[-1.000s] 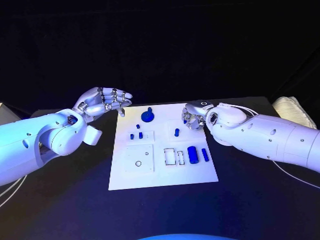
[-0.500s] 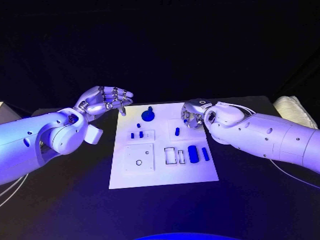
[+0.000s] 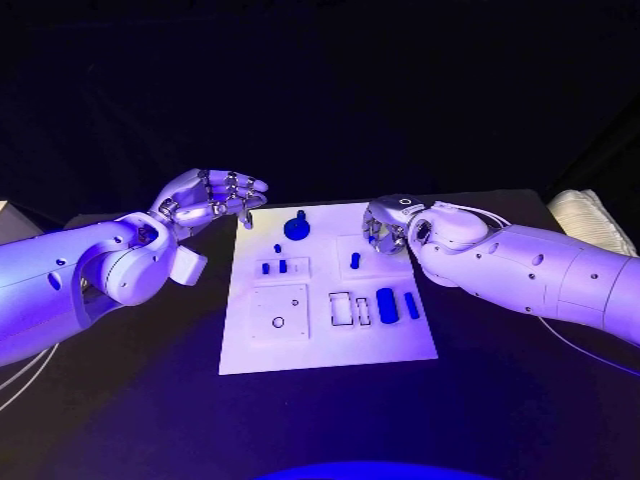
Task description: Assemble the parts on the task board
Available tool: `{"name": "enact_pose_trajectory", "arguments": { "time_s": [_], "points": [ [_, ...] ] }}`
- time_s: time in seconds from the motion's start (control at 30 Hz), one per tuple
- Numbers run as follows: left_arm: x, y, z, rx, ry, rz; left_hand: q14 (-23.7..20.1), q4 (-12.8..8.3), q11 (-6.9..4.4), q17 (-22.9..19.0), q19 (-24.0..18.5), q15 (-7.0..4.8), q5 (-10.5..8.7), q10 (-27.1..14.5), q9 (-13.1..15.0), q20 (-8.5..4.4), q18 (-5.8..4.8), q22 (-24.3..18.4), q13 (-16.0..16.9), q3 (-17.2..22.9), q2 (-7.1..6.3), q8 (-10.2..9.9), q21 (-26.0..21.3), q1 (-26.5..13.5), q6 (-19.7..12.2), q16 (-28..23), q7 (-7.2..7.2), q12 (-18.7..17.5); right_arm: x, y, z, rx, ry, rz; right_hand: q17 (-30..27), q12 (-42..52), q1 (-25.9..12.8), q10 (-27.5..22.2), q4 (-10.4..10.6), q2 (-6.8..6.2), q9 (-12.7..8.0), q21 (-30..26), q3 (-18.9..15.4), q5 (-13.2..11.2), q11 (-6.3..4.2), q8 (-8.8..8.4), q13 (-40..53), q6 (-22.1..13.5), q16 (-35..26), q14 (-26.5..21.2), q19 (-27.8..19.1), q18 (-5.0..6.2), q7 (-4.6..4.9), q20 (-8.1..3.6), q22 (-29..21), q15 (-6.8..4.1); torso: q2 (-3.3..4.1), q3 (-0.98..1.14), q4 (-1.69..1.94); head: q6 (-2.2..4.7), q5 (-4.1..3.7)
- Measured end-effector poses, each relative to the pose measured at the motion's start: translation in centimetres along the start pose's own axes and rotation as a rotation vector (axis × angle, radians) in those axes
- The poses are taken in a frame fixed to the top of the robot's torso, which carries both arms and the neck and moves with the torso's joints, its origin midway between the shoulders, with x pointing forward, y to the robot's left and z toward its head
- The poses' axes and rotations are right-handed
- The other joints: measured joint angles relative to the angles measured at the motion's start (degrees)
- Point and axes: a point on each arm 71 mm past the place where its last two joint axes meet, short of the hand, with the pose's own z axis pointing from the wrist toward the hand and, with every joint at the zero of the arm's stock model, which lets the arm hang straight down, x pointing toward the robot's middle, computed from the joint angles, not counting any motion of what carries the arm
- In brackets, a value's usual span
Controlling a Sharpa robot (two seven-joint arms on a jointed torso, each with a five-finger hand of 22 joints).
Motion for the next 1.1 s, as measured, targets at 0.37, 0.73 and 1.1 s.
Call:
{"name": "enact_pose_trajectory", "arguments": {
  "time_s": [0.37,0.73,1.1],
  "points": [
    [0.0,0.0,0.0,-0.005,0.0,-0.001,0.0,0.0,0.0,0.0,0.0,0.0,0.0,0.0,0.0,0.0,0.0,0.0,0.0,0.0,0.0,0.0,0.0,0.0,0.0,0.0,0.0,0.0,0.2,0.2,-0.2,-0.001,-0.017,-0.014,-2.69,1.03,0.58,0.78,-1.71,0.57,1.62,0.9,1.27,-1.01,0.8,1.13,0.22,0.88,-1.51,0.0,0.0,0.0,-0.5,0.0,1.0,-0.61,-0.02,0.03,-0.07,-0.13,-0.03],
    [-0.1,0.1,0.0,-0.012,-0.003,0.001,0.0,0.0,0.0,0.0,0.0,0.0,0.0,0.0,0.01,0.0,0.0,-0.06,-0.03,0.0,0.0,0.0,0.0,0.0,0.0,0.0,0.0,0.0,0.5,-0.3,-1.4,0.006,-0.07,0.031,-2.91,1.03,0.73,0.99,-1.88,0.71,1.95,1.1,1.42,-1.22,1.01,1.12,0.22,0.89,-1.51,0.0,0.2,0.0,-0.51,-0.2,1.72,-0.6,-0.02,0.04,-0.08,-0.19,0.12],
    [-0.5,0.2,-0.1,-0.022,-0.011,0.004,0.0,0.0,0.0,0.0,0.21,0.0,0.0,-0.41,-0.05,0.21,-0.01,-0.12,-0.08,0.0,0.0,0.0,0.0,0.0,0.0,0.0,0.0,-0.01,-2.0,-1.1,-2.7,0.026,-0.151,0.158,-2.97,1.03,0.73,0.99,-1.95,0.71,2.0,1.1,1.35,-1.24,1.01,1.12,0.71,0.95,-1.51,0.0,0.2,0.01,-0.57,-0.19,1.67,-0.6,-0.04,0.03,-0.15,-0.32,0.35]
  ]
}}
